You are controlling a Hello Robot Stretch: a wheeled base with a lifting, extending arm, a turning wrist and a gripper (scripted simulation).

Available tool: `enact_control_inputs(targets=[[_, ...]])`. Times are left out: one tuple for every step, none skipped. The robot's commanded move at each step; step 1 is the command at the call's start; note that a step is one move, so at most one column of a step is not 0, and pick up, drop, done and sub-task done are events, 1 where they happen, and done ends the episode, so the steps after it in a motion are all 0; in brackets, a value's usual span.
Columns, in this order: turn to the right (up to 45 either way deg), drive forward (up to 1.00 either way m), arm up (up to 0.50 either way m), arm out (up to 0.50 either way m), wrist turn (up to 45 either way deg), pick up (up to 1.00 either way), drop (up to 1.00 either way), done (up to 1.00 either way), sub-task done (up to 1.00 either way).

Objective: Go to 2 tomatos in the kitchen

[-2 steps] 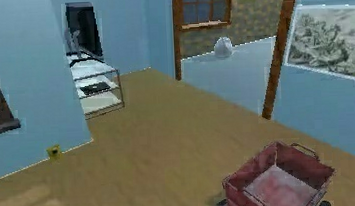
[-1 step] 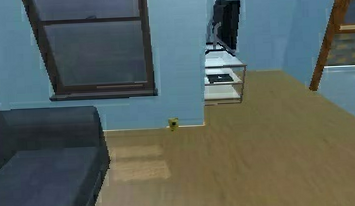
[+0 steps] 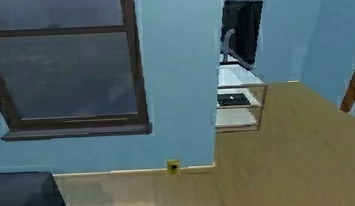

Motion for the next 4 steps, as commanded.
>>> enact_control_inputs(targets=[[33.0,0.00,0.00,0.00,0.0,0.00,0.00,0.00,0.00],[0.0,0.25,0.00,0.00,0.0,0.00,0.00,0.00,0.00],[9.0,0.00,0.00,0.00,0.0,0.00,0.00,0.00,0.00],[0.0,0.35,0.00,0.00,0.0,0.00,0.00,0.00,0.00]])
